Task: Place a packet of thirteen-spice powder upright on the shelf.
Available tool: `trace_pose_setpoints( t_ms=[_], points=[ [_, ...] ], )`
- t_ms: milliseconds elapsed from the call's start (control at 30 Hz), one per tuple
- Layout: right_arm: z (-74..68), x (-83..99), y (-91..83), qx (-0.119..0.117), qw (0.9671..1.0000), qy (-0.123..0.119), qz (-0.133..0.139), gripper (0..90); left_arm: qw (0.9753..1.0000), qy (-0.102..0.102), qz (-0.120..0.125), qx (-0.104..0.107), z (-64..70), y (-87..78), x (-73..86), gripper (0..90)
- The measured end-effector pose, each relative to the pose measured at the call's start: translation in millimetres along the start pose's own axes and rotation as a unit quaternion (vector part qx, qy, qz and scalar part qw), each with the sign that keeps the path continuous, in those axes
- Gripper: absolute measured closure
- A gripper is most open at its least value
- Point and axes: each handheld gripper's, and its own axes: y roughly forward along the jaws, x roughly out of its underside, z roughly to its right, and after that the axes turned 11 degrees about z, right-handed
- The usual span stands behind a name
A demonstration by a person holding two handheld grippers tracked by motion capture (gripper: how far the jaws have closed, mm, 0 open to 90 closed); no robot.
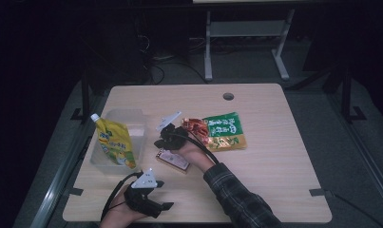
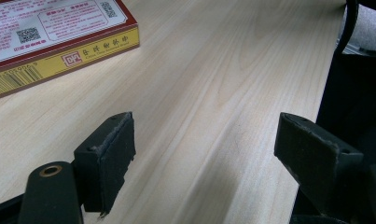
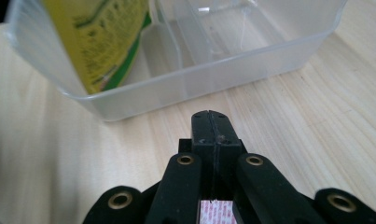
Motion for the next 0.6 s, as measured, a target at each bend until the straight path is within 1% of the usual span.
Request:
trace_pose_setpoints(
  t_ms=[33, 67, 100, 133, 167, 233, 333, 400, 433, 567, 600],
  points=[
    [2.4, -0.2, 6.8, -0.001, 1.0000, -0.005, -0.008, 89.8, 1.0000, 0.002, 0.000, 0.000, -0.1, 0.0, -0.2, 19.8],
    [1.6, -0.8, 9.8, -0.001, 0.9999, 0.003, -0.012, 89.8, 1.0000, 0.002, 0.000, 0.001, 0.0, -0.1, -0.3, 19.8],
    [3.7, -0.5, 13.1, 0.000, 0.9999, -0.008, -0.015, 89.8, 1.0000, 0.002, 0.000, 0.001, 0.0, -0.1, -0.3, 19.8],
    [4.0, -0.5, 16.1, 0.001, 0.9998, -0.007, -0.019, 89.8, 1.0000, 0.002, 0.001, 0.001, -0.2, -0.1, -0.2, 19.8],
    [4.0, -0.5, 16.1, 0.001, 0.9998, -0.007, -0.019, 89.8, 1.0000, 0.002, 0.001, 0.001, -0.2, -0.1, -0.2, 19.8],
    [5.9, 1.2, 23.0, 0.004, 0.9994, -0.009, -0.032, 89.8, 1.0000, 0.002, 0.003, 0.001, -0.4, -0.2, -0.1, 19.8],
    [7.2, 5.5, 27.4, 0.006, 0.9990, -0.010, -0.043, 89.8, 1.0000, 0.002, 0.003, 0.000, -0.7, -0.8, -0.1, 19.8],
    [7.0, 9.3, 29.2, 0.003, 0.9986, -0.012, -0.051, 89.8, 1.0000, 0.003, 0.002, -0.001, -0.6, -1.3, -0.3, 19.9],
    [5.9, 11.1, 28.6, 0.004, 0.9985, -0.009, -0.054, 89.8, 1.0000, 0.003, 0.003, -0.001, -0.7, -1.2, -0.1, 19.9],
    [5.2, 16.1, 24.9, -0.002, 0.9988, -0.002, -0.049, 89.8, 1.0000, 0.002, 0.003, -0.001, -0.5, -0.9, -0.2, 19.9],
    [3.7, 18.2, 21.5, -0.005, 0.9987, -0.005, -0.050, 89.8, 1.0000, 0.003, 0.003, 0.000, -0.5, -0.7, 0.0, 19.9]
  ],
)
